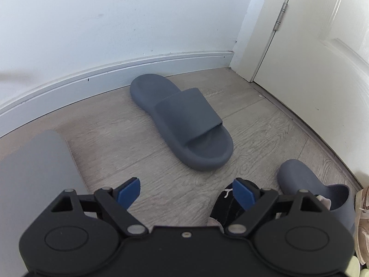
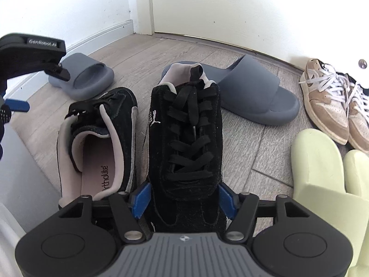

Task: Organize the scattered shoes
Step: 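Grasp the laced black sneaker with the right gripper and push it against its mate, then reach the left gripper toward the dark grey slide by the wall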

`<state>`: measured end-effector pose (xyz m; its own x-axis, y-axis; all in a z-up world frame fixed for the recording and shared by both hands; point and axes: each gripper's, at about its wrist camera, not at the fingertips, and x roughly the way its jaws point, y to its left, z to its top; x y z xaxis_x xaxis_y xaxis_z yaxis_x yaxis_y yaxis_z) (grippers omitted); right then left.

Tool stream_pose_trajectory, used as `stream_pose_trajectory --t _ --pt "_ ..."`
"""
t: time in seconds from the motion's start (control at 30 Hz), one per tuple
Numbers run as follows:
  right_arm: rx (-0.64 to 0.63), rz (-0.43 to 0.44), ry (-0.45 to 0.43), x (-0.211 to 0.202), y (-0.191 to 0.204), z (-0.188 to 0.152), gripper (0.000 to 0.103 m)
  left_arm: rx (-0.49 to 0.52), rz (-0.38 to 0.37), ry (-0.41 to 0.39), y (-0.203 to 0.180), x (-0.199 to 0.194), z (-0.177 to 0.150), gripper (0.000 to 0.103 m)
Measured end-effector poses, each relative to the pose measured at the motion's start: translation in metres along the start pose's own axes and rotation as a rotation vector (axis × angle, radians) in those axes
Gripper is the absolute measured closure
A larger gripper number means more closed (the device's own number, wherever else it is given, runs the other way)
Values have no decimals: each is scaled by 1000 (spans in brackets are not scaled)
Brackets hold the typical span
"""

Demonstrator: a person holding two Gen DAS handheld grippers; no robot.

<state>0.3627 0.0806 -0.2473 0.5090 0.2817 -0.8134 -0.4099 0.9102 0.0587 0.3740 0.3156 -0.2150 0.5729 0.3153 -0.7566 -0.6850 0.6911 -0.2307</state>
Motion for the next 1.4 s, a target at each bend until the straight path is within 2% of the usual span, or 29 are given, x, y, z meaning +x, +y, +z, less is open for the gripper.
stream_pose_trajectory --t 0.3,0.37,0.47,0.57,0.7,0.8,0.9,1.0,1.2,1.3,1.4 --pt "99 57 -27 14 -15 24 38 -98 23 2 17 1 4 15" --pt "97 41 -95 1 -18 22 39 -125 23 9 22 2 5 15" --pt "10 50 -168 -20 -4 14 38 -163 6 33 28 5 6 15" --pt "-178 79 -181 -24 26 8 42 -177 4 38 30 5 6 15" --pt "-352 71 -158 -10 58 6 65 -188 2 45 33 6 6 15" --pt "-341 34 -146 3 66 12 71 -193 -3 45 34 7 7 15" --pt "-290 42 -114 19 61 22 72 -186 -4 50 33 9 6 15" --pt "-234 46 -124 28 58 26 82 -185 -10 58 33 11 6 15" --pt "-212 63 -222 16 58 13 85 -206 2 78 37 16 5 15" --pt "-268 46 -309 -4 61 5 86 -201 8 75 36 15 5 15" --pt "-247 39 -369 -28 54 1 86 -193 11 73 34 14 5 15"
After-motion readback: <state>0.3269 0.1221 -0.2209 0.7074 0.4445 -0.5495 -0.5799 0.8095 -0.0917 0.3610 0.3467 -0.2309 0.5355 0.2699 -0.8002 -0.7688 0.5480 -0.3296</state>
